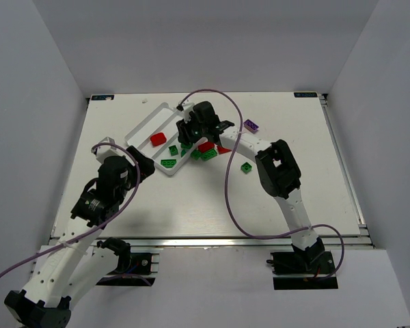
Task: Sort the legos into containers by color
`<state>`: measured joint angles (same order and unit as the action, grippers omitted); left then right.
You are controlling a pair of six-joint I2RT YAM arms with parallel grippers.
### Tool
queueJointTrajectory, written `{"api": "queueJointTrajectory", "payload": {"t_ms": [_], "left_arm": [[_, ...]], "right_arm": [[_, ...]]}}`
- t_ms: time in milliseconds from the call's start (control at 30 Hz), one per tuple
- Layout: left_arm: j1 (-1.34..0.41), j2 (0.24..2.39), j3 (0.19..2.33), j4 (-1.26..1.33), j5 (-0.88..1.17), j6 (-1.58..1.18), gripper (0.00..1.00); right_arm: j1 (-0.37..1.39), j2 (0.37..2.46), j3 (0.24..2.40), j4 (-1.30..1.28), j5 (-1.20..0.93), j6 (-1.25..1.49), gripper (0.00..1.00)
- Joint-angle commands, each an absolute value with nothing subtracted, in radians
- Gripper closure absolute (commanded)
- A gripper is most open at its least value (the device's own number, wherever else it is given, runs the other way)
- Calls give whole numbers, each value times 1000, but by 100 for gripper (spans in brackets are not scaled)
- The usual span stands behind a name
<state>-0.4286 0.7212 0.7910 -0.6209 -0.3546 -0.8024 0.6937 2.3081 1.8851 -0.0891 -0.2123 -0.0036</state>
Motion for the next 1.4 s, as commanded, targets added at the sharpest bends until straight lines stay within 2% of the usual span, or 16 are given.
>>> {"api": "queueJointTrajectory", "payload": {"t_ms": [0,67,233,367,433,567,800,967,1367], "left_arm": [[-425,716,787,-615,-364,-792,2],[-425,716,782,-609,-362,-792,2],[-425,724,784,-598,-357,-788,2],[-425,727,790,-597,-359,-781,2],[-425,724,785,-586,-357,-782,2],[-425,727,759,-558,-347,-792,2],[-425,787,768,-519,-321,-782,2],[-425,830,773,-491,-298,-776,2],[-425,850,770,-505,-291,-784,2]], "right_arm": [[692,2310,1927,-21,-173,-67,46],[692,2304,1918,-23,-178,-83,37],[690,2278,1907,-40,-196,-143,28],[686,2197,1901,-119,-200,-267,11],[660,2162,1885,-152,-198,-310,11],[559,2093,1837,-255,-339,-304,12],[405,2045,1738,-265,-232,-255,24],[371,2091,1752,-288,-62,-193,18],[299,2221,1838,-270,-5,-189,18]]}}
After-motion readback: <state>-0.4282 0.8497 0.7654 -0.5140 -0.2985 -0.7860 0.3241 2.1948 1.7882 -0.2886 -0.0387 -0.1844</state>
